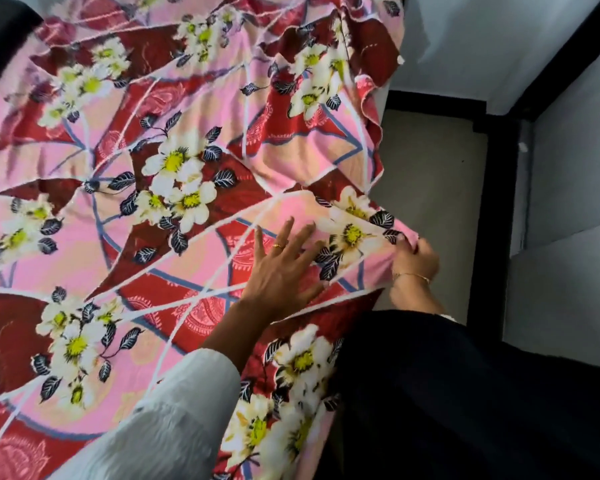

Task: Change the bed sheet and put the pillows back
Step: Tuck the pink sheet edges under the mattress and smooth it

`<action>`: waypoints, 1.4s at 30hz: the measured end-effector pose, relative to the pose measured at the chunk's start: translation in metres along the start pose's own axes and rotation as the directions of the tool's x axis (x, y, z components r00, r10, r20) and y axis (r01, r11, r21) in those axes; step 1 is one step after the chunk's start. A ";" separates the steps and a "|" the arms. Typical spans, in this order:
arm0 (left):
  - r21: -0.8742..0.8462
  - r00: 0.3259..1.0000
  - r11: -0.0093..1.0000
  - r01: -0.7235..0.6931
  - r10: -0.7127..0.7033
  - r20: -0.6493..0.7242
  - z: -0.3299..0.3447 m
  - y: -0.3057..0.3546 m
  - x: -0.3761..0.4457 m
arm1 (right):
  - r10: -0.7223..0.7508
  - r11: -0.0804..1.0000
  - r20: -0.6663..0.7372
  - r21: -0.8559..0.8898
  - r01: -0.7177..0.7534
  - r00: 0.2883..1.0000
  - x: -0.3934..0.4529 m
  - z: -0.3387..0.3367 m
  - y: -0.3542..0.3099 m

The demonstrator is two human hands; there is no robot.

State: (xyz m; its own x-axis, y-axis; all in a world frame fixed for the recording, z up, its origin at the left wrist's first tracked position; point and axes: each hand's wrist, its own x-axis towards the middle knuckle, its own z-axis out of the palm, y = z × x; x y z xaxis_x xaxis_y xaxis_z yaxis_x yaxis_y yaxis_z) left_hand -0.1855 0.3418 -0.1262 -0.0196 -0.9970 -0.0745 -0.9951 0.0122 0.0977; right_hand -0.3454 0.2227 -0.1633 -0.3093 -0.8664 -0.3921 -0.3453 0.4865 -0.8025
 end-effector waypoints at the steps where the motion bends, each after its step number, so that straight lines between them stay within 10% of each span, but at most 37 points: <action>1: 0.028 0.999 0.999 -0.028 0.027 0.027 -0.001 0.000 0.014 | 0.024 1.000 -0.033 0.010 -0.024 0.999 0.012 0.000 -0.001; 9: 0.080 0.988 0.992 -0.100 0.090 0.122 0.010 -0.004 0.098 | 0.421 0.907 0.293 -0.132 -0.400 0.858 0.065 0.037 0.020; 13: -0.039 1.000 0.999 0.025 -0.025 -0.005 0.007 -0.013 0.126 | 0.171 0.984 0.291 -0.002 -0.178 0.941 0.089 0.042 -0.022; 21: -0.202 0.996 0.976 0.086 -0.090 -0.013 -0.011 -0.040 0.202 | -0.232 0.943 0.478 -0.105 0.317 0.847 0.128 0.082 -0.124; 24: -0.105 0.999 0.994 0.032 -0.035 -0.029 -0.011 -0.053 0.238 | -0.204 0.945 0.228 -0.207 0.252 0.952 0.184 0.071 -0.143; 33: 0.041 0.985 0.991 -0.128 0.123 0.117 -0.019 -0.085 0.355 | 0.095 0.965 0.216 -0.258 -0.037 0.972 0.257 0.119 -0.169; 37: -0.109 0.995 0.989 -0.101 0.098 -0.033 -0.023 -0.101 0.386 | -0.085 0.996 0.386 -0.005 0.094 0.919 0.266 0.132 -0.227; 42: -0.340 0.954 0.936 0.093 -0.182 -0.239 -0.038 -0.119 0.428 | -0.221 0.878 0.571 -0.236 0.416 0.791 0.294 0.157 -0.258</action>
State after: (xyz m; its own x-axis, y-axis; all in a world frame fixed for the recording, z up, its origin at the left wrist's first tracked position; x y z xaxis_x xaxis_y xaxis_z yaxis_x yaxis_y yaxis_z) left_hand -0.0719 -0.0889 -0.1324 0.1855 -0.9714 0.1480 -0.9001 -0.1076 0.4222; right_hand -0.2084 -0.1754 -0.1422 0.3376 -0.8571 -0.3892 -0.6411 0.0934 -0.7618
